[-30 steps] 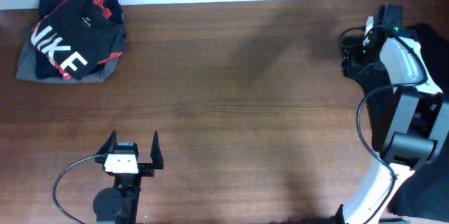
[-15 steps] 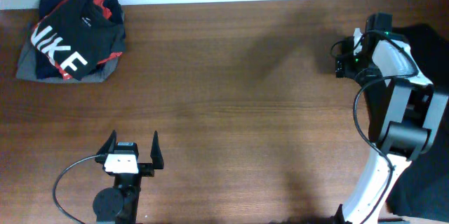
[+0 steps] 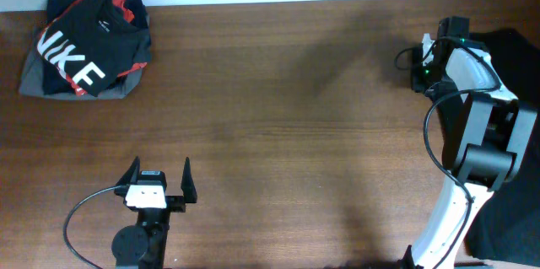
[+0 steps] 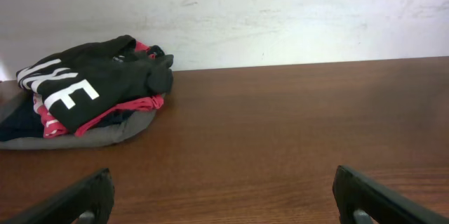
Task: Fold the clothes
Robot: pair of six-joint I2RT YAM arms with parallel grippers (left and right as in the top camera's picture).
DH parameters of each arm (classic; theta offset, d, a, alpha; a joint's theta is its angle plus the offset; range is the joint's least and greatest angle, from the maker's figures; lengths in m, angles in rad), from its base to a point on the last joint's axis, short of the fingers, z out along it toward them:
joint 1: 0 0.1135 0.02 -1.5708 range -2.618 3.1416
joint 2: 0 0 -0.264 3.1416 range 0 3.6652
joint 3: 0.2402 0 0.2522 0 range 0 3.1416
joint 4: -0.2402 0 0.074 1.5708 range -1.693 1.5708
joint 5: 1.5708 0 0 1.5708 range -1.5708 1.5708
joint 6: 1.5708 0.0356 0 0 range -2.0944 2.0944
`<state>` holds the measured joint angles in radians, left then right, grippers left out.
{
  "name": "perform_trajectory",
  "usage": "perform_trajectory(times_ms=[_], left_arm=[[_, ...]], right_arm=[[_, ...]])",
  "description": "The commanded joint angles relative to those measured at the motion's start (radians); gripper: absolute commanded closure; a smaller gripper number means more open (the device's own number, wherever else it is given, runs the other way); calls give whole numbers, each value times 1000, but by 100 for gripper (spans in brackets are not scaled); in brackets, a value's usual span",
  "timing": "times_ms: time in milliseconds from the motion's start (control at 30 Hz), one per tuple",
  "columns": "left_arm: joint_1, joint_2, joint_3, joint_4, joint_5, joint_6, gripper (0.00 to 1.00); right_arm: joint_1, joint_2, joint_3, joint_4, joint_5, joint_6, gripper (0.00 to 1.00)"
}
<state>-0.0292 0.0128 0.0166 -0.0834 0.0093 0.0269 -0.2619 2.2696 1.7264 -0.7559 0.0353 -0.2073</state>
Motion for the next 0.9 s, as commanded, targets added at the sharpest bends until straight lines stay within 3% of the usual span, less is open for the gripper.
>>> perform_trajectory(times_ms=[0,67,367,467,867], left_arm=[[6,-8,-7,0,-10,16,1],[6,-8,-7,0,-10,16,1],[6,-8,-7,0,-10,16,1],[6,-8,-7,0,-10,16,1],[6,-8,-7,0,-10,16,1]], right_arm=[[9,23,13,3,-84,6,88],[19,23,13,5,-122,6,96],[117,22,29,25,-389,7,96],[177,22,32,55,-422,68,96],[548,22,32,188,-481,285,96]])
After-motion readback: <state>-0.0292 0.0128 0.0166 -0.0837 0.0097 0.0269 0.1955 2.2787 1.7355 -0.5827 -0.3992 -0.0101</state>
